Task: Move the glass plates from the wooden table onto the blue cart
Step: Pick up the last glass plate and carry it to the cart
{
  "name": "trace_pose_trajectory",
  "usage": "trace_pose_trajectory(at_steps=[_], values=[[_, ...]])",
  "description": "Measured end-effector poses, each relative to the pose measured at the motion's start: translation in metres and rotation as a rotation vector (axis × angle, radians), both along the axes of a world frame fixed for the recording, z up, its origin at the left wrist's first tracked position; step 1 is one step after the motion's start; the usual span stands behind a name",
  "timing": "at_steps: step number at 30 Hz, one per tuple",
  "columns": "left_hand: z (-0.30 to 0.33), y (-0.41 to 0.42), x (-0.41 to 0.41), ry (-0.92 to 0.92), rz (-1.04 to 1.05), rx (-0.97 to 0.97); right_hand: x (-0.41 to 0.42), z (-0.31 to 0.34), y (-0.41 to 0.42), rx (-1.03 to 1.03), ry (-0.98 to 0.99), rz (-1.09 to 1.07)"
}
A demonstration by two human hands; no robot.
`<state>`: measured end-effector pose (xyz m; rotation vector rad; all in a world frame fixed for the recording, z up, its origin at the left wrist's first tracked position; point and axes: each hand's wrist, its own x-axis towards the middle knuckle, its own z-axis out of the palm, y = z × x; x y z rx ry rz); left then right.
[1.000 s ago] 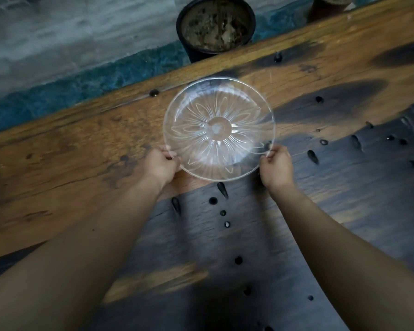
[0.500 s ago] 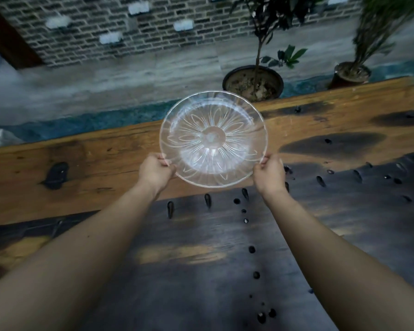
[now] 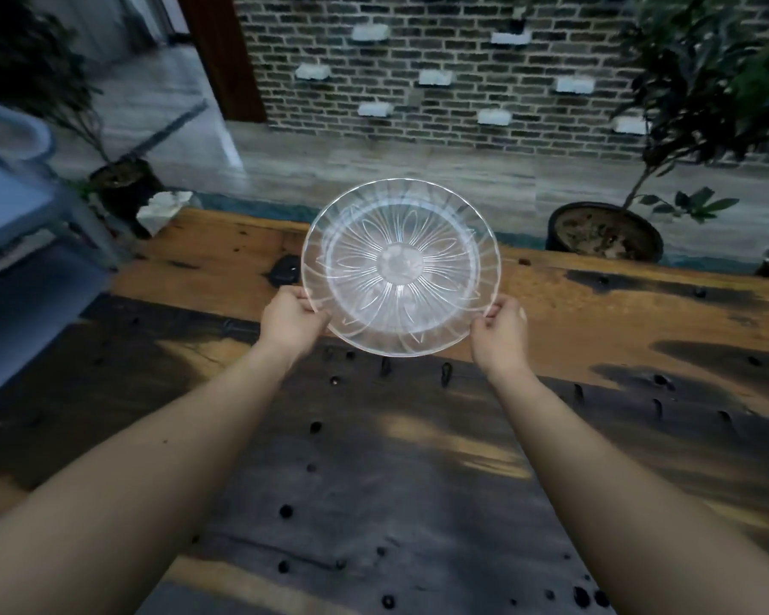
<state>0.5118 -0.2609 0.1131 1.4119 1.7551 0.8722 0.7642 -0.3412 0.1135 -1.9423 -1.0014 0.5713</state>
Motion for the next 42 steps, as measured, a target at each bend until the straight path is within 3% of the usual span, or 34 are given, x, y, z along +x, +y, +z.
trace_pose_trajectory(at_steps=[7, 13, 26, 42], values=[[0.017, -0.034, -0.151, -0.115, 0.148, 0.012, -0.143, 0.020, 0.004, 0.028, -0.045, 0.111], [0.032, -0.069, -0.295, -0.033, 0.256, 0.070, -0.281, 0.034, 0.003, 0.077, -0.037, 0.254], [0.053, -0.115, -0.496, -0.041, 0.534, 0.160, -0.490, 0.057, 0.031, 0.128, -0.013, 0.525], [0.053, -0.034, -0.693, -0.066, 0.682, 0.174, -0.706, 0.040, 0.160, 0.152, 0.058, 0.671]])
